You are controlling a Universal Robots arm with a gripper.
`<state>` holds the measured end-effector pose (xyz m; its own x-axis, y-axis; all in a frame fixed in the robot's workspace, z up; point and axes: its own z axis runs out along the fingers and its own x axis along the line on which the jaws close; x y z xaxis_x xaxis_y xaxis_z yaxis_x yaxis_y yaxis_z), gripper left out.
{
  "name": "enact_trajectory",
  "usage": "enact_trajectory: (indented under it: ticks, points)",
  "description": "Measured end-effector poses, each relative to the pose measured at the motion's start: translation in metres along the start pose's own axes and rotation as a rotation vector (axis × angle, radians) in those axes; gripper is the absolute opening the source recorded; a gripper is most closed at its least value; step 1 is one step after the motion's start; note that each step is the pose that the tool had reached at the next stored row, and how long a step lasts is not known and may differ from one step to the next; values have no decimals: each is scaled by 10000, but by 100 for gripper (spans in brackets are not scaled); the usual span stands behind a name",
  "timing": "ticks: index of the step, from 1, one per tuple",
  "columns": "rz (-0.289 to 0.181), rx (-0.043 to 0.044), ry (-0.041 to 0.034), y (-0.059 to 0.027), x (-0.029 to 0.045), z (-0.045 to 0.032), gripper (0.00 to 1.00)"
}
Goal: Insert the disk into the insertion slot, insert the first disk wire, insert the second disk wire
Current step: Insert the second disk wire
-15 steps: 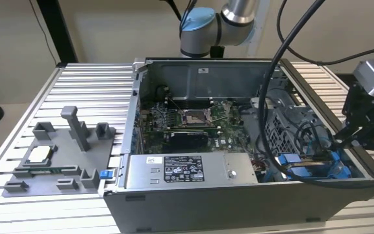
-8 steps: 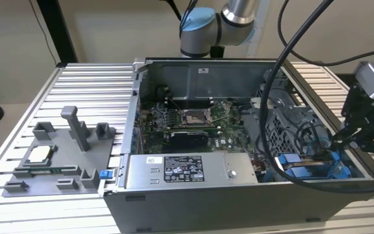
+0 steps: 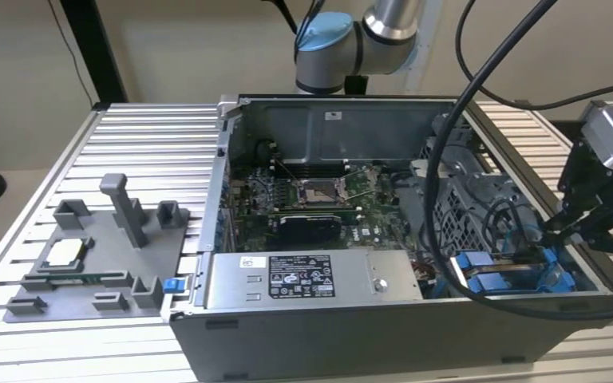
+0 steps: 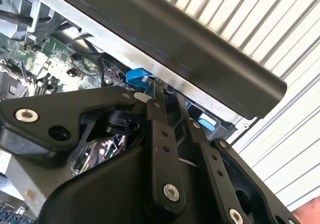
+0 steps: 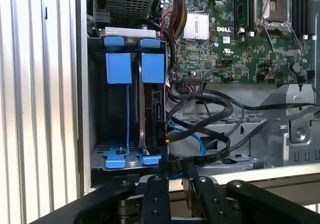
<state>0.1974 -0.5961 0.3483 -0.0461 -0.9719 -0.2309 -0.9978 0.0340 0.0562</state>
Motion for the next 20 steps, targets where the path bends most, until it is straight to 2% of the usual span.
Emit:
enact_trajectory:
  ticks: [16, 17, 20]
  points:
    - [-1, 0, -7, 0, 2, 6, 100]
    - [-1, 0, -6, 0, 2, 7, 0]
    - [-1, 0, -6, 0, 2, 7, 0]
